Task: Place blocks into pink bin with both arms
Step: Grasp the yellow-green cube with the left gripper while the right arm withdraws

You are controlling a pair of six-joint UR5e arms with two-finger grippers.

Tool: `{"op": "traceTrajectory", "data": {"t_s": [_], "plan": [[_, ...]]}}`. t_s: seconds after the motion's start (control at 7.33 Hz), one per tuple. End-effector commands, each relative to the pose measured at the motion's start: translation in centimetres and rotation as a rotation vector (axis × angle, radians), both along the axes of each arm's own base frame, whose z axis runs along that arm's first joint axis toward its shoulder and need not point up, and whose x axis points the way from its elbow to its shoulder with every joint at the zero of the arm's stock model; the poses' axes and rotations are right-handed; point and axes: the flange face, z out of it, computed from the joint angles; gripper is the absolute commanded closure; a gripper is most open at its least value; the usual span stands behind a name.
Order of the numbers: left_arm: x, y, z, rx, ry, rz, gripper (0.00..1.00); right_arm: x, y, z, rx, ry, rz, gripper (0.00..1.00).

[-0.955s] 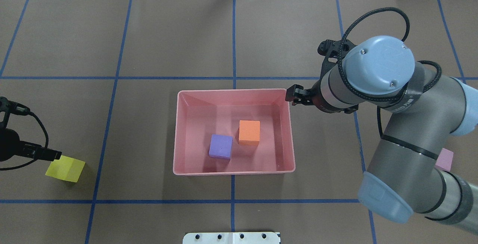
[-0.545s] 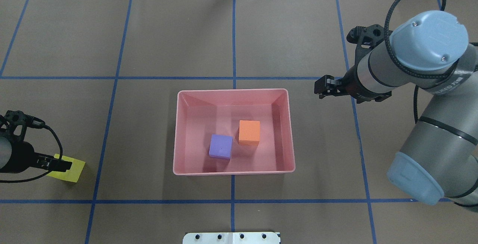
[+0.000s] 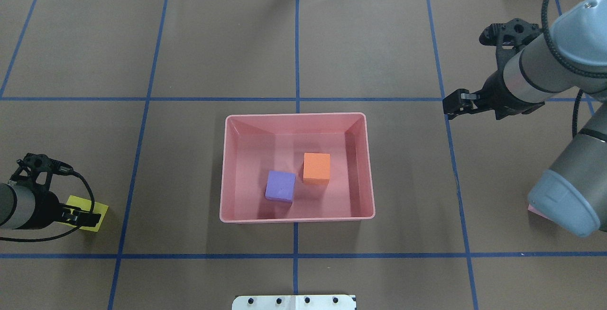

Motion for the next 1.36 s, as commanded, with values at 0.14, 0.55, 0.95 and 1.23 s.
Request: {"op": "traceTrajectory", "data": {"t_s": [0.14,0.55,0.95,1.23], "plan": [[0.8,-0.4,-2.0,0.021,0.037,0.002,1.00,7.9,-1.2,5.8,0.037,0.034,-0.119,0.00],[-1.1,-1.1,-11.2,0.019,0.213,0.033,1.00,10.5,0.0,13.2,0.069,0.048,-0.142,0.00],[6.2,-5.3,-27.4,-0.067,0.258,-0.036,1.00,12.1,3.4,21.1,0.089,0.002,-0.150,0.00],[10.8,-8.1,-37.0,-0.141,0.281,-0.097,0.94,12.7,4.3,22.6,0.022,0.008,-0.100,0.00]]}}
